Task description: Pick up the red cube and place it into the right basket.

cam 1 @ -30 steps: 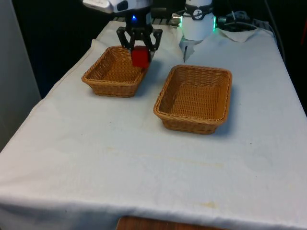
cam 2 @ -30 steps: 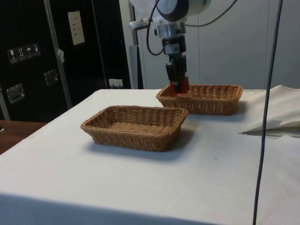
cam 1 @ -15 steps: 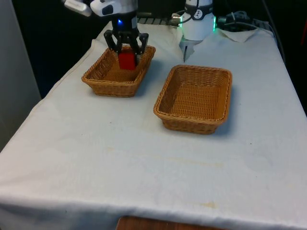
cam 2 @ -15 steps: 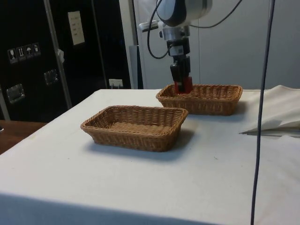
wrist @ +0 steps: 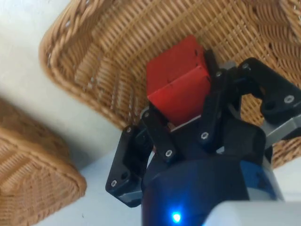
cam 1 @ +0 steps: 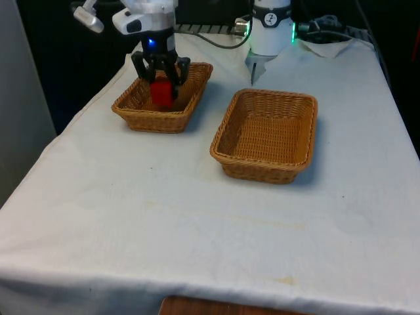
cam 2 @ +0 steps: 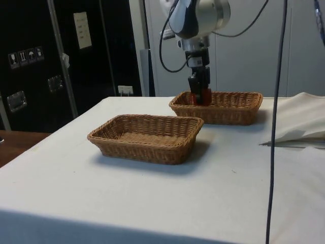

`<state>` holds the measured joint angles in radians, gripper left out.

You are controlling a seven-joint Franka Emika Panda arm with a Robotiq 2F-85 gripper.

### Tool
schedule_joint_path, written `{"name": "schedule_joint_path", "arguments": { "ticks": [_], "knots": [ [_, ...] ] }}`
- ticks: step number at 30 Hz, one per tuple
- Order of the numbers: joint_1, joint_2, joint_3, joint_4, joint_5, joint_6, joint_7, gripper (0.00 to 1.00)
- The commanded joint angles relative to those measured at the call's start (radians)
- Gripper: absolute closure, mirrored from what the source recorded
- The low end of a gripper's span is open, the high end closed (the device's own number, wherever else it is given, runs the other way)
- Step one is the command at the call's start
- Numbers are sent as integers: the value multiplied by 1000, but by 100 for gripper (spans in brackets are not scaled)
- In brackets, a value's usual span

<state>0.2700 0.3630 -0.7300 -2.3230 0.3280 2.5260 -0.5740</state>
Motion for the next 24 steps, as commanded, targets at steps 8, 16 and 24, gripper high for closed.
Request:
{"name": "schedule_joint_path", "arguments": {
  "ticks": [8, 16, 24],
  "knots": [
    [-6, 33, -3, 9, 71, 17, -52, 98],
    [-5, 35, -9, 10, 70, 12, -52, 44],
    [-5, 35, -10, 10, 70, 10, -52, 0]
  ]
}}
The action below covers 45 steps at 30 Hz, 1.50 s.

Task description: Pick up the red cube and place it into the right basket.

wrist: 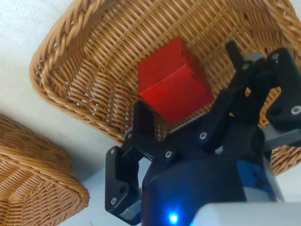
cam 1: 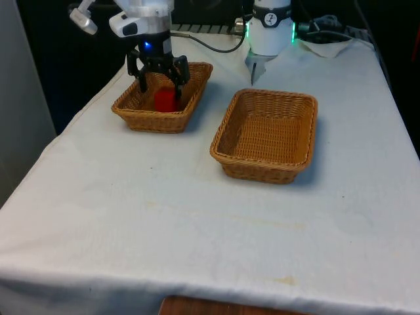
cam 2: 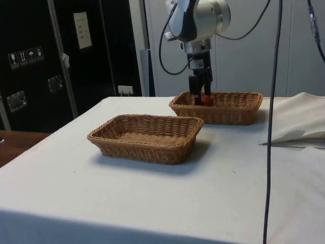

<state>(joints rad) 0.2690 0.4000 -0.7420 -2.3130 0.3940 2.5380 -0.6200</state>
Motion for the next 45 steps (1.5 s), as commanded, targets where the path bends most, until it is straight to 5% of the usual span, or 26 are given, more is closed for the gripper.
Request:
{"name": "schedule_joint_path", "arguments": {
  "ticks": [1, 10, 11, 12, 19, 20, 25, 27, 28, 29, 35, 37, 38, 45],
  "knots": [
    [-4, -2, 2, 0, 4, -2, -6, 0],
    [14, -39, -30, 13, -34, -35, 5, 0],
    [3, -26, -14, 11, -10, -20, -5, 0],
    [17, -52, -33, 17, -45, -44, 8, 0],
    [20, -105, -29, 34, -95, -81, 22, 0],
    [12, -106, -23, 32, -82, -79, 11, 0],
    [29, -123, -24, 39, -103, -91, 24, 0],
    [37, -128, -18, 44, -105, -90, 29, 0],
    [28, -129, -13, 42, -91, -86, 14, 0],
    [40, -129, -17, 45, -106, -89, 32, 0],
    [60, -138, 5, 52, -121, -84, 77, 0],
    [51, -143, 17, 52, -113, -86, 72, 0],
    [64, -142, 13, 54, -129, -83, 95, 0],
    [77, -152, 53, 65, -158, -81, 165, 0]
  ]
}}
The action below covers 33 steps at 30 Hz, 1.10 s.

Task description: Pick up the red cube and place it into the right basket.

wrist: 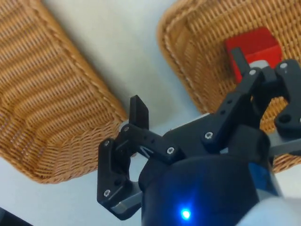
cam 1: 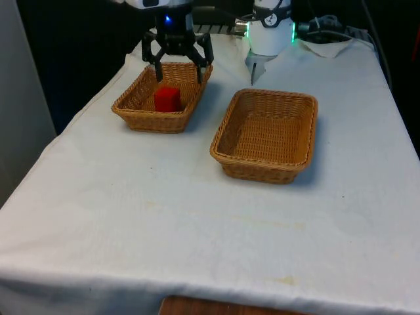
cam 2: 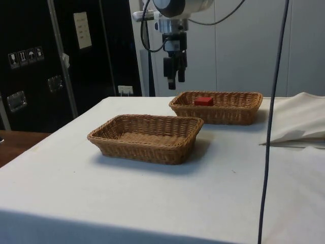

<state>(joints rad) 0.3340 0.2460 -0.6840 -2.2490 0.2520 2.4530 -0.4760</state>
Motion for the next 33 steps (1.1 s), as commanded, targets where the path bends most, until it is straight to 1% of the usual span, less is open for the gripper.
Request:
{"name": "schedule_joint_path", "arguments": {
  "ticks": [1, 2, 3, 4, 5, 10, 11, 12, 14, 17, 18, 19, 26, 27, 28, 33],
  "knots": [
    [13, 1, 0, 3, -20, 5, 29, 0],
    [2, 0, 5, 2, -5, 0, 9, 0],
    [13, 1, 5, 4, -24, 5, 37, 0],
    [15, 1, 9, 6, -27, 6, 45, 0],
    [18, 2, 19, 9, -33, 7, 61, 0],
    [22, 5, 44, 16, -48, 14, 97, 0],
    [13, 0, 49, 14, -34, 5, 80, 0],
    [24, 7, 49, 17, -53, 15, 106, 0],
    [26, 8, 64, 22, -67, 18, 132, 0],
    [27, 9, 79, 25, -83, 20, 159, 0],
    [18, 2, 86, 23, -71, 12, 145, 0],
    [29, 10, 90, 27, -94, 23, 178, 0],
    [32, 13, 125, 36, -131, 30, 240, 0],
    [23, 4, 132, 32, -122, 22, 227, 0],
    [33, 14, 135, 39, -144, 30, 259, 0],
    [35, 16, 162, 47, -180, 30, 311, 0]
  ]
}}
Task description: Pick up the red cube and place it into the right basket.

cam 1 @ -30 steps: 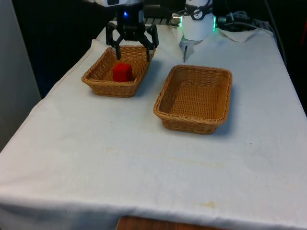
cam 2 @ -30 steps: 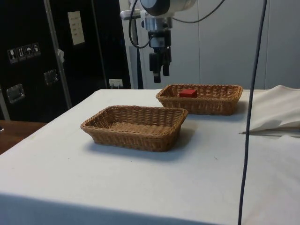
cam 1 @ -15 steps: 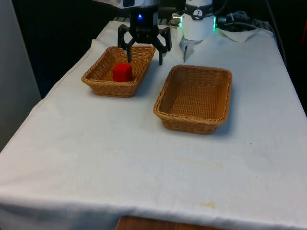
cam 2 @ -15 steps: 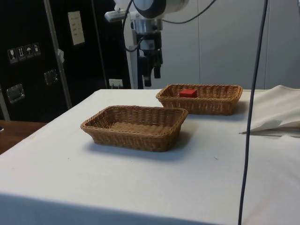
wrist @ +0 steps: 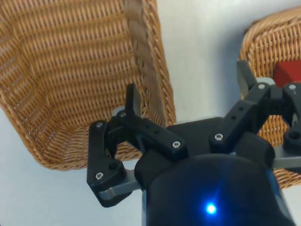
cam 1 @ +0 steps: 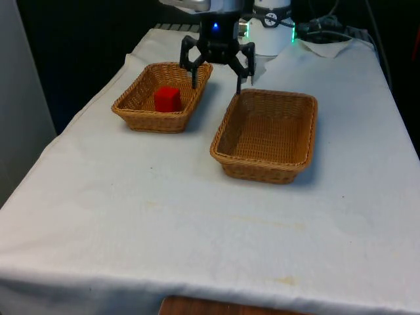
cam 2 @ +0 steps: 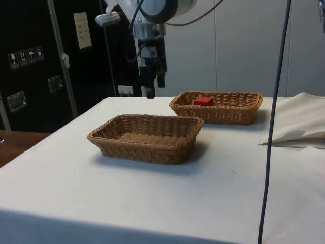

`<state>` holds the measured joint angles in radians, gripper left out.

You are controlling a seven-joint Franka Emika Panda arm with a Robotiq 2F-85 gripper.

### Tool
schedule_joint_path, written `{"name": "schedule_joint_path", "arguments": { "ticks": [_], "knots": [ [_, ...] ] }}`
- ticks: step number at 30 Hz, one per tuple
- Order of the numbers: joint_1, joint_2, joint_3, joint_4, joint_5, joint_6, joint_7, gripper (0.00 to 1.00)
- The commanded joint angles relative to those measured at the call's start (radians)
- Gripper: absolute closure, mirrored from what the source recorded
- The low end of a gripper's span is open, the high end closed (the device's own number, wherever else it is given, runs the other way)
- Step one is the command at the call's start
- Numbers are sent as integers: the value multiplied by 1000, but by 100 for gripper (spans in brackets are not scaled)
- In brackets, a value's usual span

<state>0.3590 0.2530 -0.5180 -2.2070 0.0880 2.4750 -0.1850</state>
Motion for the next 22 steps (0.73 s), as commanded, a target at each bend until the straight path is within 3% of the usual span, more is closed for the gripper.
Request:
{"name": "schedule_joint_path", "arguments": {
  "ticks": [1, 3, 4, 5, 12, 13, 14, 21, 22],
  "knots": [
    [10, 9, 1, 7, -22, 8, 30, 0],
    [10, 10, 17, 11, -43, 7, 60, 0],
    [1, 3, 22, 7, -28, 0, 41, 0],
    [11, 11, 22, 13, -49, 6, 70, 0],
    [14, 10, 64, 19, -104, 4, 149, 0],
    [3, 5, 71, 17, -90, 0, 131, 0],
    [14, 9, 69, 20, -110, 4, 158, 0],
    [14, 8, 106, 23, -162, -1, 227, 0],
    [6, 5, 113, 20, -151, 0, 216, 0]
  ]
}}
